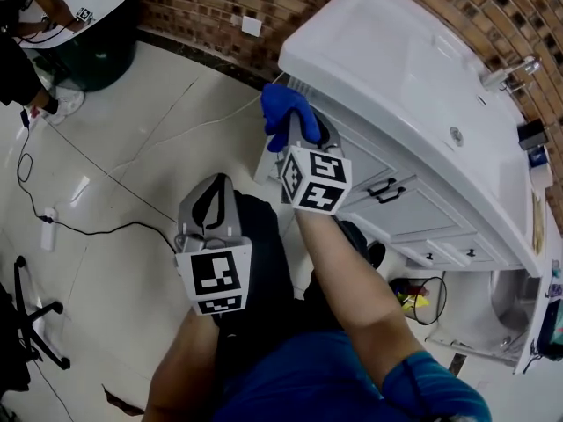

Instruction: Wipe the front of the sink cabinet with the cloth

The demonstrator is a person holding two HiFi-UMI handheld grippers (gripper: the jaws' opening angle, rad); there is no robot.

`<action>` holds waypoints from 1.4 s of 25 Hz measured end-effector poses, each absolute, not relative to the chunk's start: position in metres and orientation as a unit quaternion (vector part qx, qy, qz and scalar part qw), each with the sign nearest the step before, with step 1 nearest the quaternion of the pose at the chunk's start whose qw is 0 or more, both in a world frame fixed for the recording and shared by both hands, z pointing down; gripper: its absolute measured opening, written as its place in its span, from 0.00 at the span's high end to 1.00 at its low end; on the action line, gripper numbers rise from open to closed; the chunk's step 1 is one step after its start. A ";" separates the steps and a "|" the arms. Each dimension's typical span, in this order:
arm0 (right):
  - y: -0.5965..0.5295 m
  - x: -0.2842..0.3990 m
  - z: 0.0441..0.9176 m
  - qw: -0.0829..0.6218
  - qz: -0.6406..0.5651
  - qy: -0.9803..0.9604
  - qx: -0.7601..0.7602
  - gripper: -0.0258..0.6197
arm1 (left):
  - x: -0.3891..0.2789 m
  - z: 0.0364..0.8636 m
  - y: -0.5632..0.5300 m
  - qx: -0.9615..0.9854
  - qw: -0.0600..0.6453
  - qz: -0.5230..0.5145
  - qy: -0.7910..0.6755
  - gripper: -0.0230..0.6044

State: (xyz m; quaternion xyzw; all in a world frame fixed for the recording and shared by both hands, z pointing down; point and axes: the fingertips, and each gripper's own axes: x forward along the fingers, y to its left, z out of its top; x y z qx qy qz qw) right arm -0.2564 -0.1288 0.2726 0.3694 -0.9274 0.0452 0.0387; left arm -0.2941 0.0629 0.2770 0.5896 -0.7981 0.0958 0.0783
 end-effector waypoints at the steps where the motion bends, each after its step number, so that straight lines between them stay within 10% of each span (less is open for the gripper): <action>1: -0.135 -0.252 0.276 0.041 0.050 -0.923 0.379 0.87 | -0.293 0.278 0.063 0.591 0.080 0.094 -0.797 0.95; 35: -0.164 0.064 0.290 0.058 0.043 -0.818 0.571 0.87 | -0.091 0.276 -0.043 0.743 0.045 0.105 -0.659 0.95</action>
